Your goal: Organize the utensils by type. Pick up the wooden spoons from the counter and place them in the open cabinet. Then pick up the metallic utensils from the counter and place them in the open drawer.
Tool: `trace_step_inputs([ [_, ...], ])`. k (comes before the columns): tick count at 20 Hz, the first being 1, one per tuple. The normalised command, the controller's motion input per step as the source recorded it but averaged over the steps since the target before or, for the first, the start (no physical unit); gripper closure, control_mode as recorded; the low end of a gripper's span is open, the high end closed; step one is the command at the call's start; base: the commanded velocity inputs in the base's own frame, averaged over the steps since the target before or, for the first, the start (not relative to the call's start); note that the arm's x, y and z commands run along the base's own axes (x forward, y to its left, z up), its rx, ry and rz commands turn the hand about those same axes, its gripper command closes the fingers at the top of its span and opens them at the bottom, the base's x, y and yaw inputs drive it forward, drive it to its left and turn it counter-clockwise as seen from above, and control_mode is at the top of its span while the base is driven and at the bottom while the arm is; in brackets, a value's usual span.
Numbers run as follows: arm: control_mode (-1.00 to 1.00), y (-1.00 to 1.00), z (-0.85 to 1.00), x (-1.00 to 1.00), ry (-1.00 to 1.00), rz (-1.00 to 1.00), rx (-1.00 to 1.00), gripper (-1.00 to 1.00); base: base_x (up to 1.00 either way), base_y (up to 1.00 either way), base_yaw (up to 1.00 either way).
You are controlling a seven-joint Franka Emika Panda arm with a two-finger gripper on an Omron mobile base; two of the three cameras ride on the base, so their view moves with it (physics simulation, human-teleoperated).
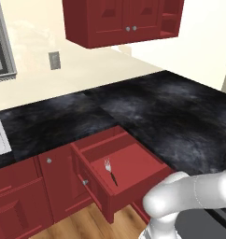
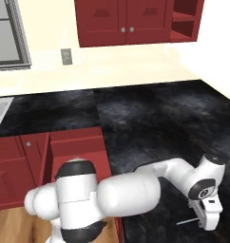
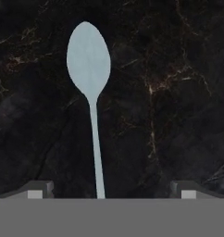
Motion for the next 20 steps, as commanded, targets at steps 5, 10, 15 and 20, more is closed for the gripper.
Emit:
trace_step_inputs([
  [5,-1.0,-0.07,-0.19,0.16,0.01,-0.06,0.03,-1.0,0.0,0.0,0.0],
  [10,-1.0,-0.01,-0.23,0.03,0.0,-0.07,0.0,-1.0,0.0,0.0,0.0],
  [15,-1.0,-0.1,-0.3,0.0,0.01,-0.1,0.0,-1.0,0.0,0.0,0.0],
  [20,-1.0,0.0,-0.2,0.01,0.0,-0.13,0.0,-1.0,0.0,0.0,0.0],
])
